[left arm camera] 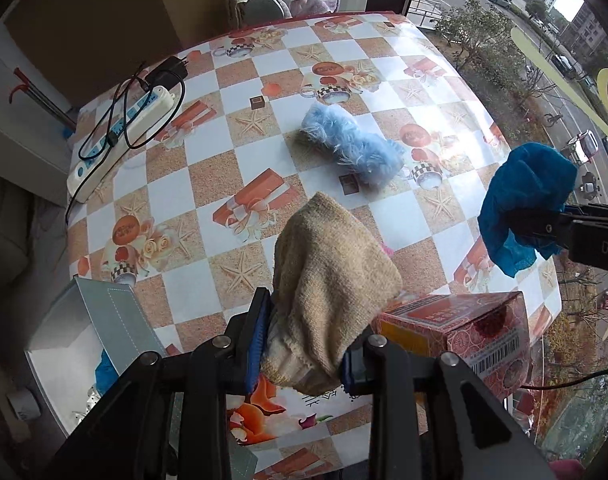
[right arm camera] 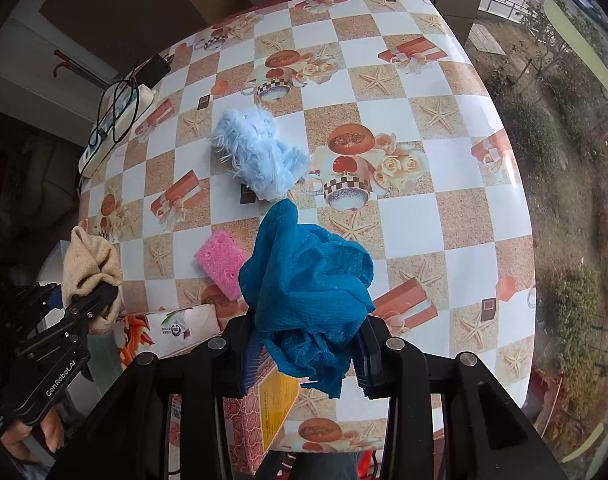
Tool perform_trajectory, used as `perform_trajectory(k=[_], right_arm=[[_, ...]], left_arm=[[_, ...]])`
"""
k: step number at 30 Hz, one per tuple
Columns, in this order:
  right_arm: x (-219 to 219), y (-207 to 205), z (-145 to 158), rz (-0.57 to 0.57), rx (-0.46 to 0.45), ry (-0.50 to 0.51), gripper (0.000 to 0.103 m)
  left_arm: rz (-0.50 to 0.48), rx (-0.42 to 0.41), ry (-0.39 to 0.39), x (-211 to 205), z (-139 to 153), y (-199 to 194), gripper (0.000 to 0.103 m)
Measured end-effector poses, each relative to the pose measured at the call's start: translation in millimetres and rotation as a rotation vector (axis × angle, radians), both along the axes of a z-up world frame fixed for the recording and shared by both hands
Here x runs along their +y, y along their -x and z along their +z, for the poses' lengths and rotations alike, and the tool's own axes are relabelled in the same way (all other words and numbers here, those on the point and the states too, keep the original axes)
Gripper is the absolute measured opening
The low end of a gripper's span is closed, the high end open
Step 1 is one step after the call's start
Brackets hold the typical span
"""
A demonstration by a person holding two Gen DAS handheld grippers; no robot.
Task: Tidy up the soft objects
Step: 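Carry the beige mitten and blue cloth with both tools over the box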
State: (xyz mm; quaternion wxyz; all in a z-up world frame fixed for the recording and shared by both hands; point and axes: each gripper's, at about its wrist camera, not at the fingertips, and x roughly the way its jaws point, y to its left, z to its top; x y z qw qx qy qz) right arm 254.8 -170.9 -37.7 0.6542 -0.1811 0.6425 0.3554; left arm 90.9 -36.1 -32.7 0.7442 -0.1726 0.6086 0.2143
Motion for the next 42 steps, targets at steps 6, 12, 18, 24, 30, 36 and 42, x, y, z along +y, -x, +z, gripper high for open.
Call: perform_trajectory(k=[6,12,18,24,30,36,42], right_arm=[[-2,22,24,0.006,-0.015,-0.03,0.039],[-4,47,39,0.025,-0.033,-0.04,0.039],[0,73,52,0.061,-0.046,-0.05,0.04],[8,110,57,0.131,-0.054,-0.057,0.039],[18,146,51,0.204,-0.039,-0.045,0.039],[31,173,47,0.277,-0.036,-0.031,0.04],[43,189,44,0.323,-0.034,-0.016,0.04]], left_arm=[[0.022,-0.002,0.016,-8,6,36,0.033],[0.048,-0.023,0.023,-11,13,64,0.033],[0.067,-0.055,0.007,-10,22,79,0.033],[0.087,-0.082,-0.005,-6,27,95,0.033],[0.117,-0.09,-0.012,0,28,113,0.033],[0.161,-0.094,-0.014,7,27,134,0.033],[0.21,-0.096,-0.012,16,25,156,0.033]])
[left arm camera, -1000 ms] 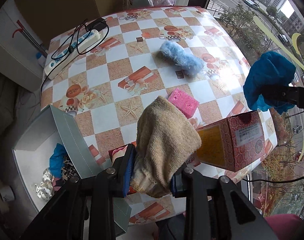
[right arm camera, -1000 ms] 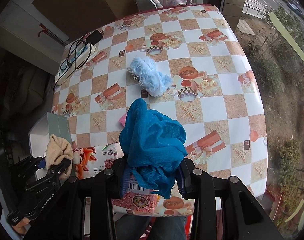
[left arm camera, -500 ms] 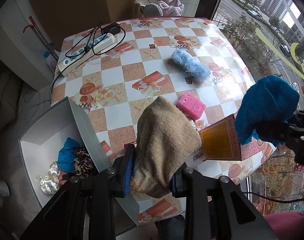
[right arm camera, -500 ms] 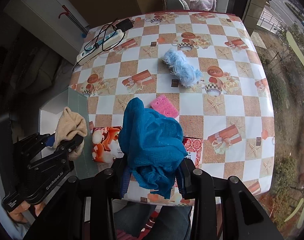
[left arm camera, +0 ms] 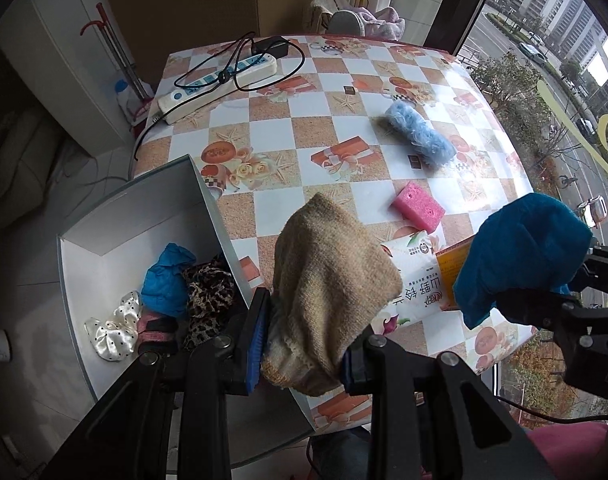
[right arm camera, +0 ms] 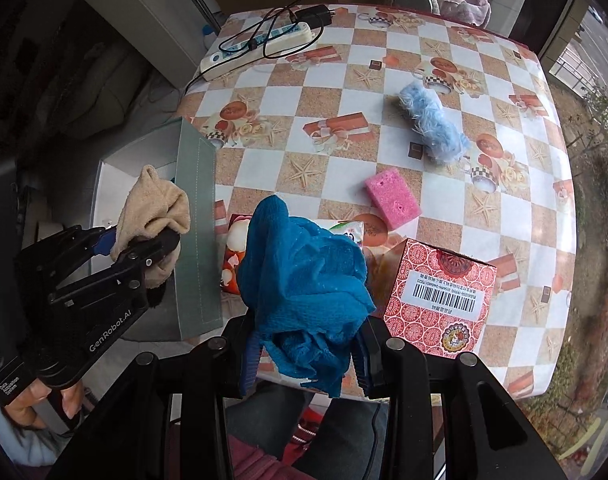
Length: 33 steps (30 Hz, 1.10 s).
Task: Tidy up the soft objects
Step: 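Carry the beige mitten and blue cloth with both tools over the box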
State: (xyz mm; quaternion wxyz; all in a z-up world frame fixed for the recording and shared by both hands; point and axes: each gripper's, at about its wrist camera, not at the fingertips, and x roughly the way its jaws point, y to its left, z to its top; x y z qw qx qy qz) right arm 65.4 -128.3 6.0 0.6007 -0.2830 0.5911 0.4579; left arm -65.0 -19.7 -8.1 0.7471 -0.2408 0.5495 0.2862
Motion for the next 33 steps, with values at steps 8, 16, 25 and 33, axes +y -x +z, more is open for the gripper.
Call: perform_trajectory(k=[8,16,25,33], right_arm=[[12,17,-3,0.052,-0.009,0.015,0.04],[20,29,-6,0.098,-0.021,0.036,0.04],[29,44,-9,0.16,-0.03,0.058,0.04],[39,59,-10,0.215,-0.04,0.066,0.04]], left_arm=[[0.048,0.003,0.01,9,-4,22,0.033],[0.097,-0.01,0.018,15,-7,37,0.033],[0.153,-0.017,0.031,19,-12,54,0.033],[0.21,-0.017,0.038,23,-17,75,0.033]])
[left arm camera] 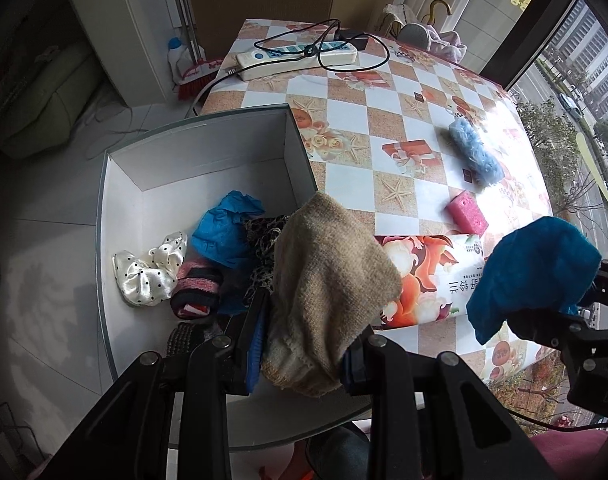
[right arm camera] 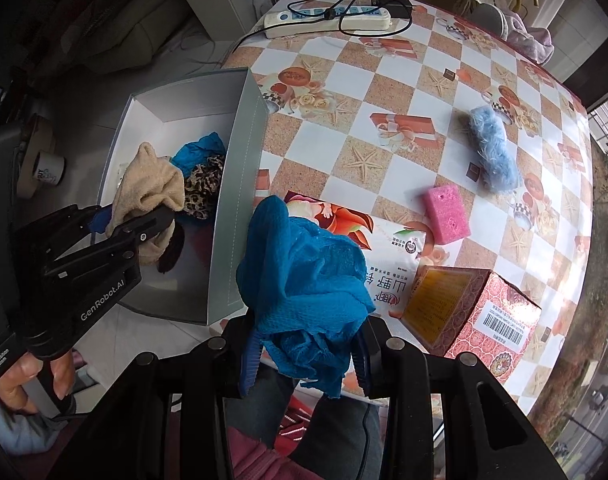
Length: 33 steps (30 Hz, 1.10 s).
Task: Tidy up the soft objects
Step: 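Carry the beige mitten and blue cloth with both tools over the box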
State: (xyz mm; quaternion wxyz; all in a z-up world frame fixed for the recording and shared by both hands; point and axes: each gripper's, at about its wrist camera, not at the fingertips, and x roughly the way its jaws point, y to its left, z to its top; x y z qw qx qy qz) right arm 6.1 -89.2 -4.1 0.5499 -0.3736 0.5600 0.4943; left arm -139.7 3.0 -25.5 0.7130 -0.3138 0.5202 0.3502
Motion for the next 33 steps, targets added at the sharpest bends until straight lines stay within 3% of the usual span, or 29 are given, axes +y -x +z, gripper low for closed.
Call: perform_trajectory(k=[33], right_arm=[[32,43,-10,0.138,0.0,0.037,0.04]], left_arm=[[0.116,0.016,0.043,6,-20,42,0.033]])
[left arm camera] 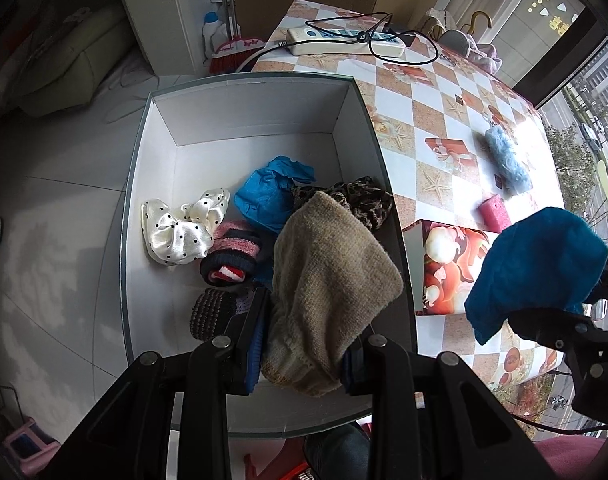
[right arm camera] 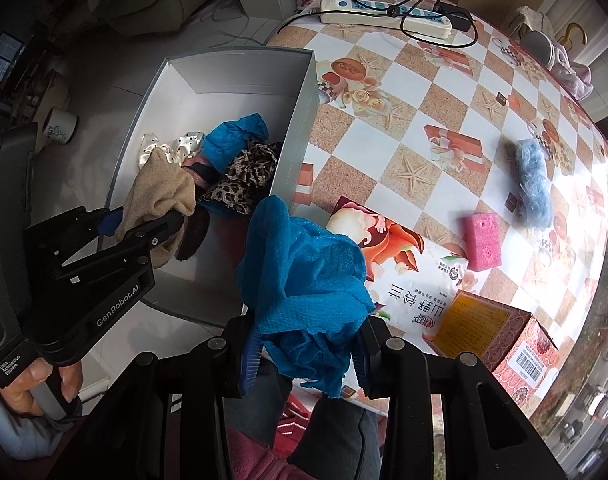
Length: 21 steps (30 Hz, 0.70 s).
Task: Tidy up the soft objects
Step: 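Carry the beige mitten and blue cloth with both tools over the box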
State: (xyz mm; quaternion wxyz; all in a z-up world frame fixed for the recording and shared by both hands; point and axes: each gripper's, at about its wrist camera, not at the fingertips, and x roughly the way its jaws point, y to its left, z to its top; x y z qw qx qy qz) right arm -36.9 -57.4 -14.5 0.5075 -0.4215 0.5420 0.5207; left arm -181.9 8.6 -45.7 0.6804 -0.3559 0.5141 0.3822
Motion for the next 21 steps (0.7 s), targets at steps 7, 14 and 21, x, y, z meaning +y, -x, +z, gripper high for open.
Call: perform_trajectory(k=[7,14,21], right_arm=[[10,10,-2,0.025,0.009,0.003,0.04],[20,24,-1,0.064,0.014,-0.006,0.04],[33,33,-5,0.077,0.031,-0.004,0.04]], left_arm=[[0.01,0.008,0.009,2,-4,4,0.033],[0.019,0.015,0.016,3,-7,6,0.033],[0.035,0.027,0.009,11,-9,12,0.033]])
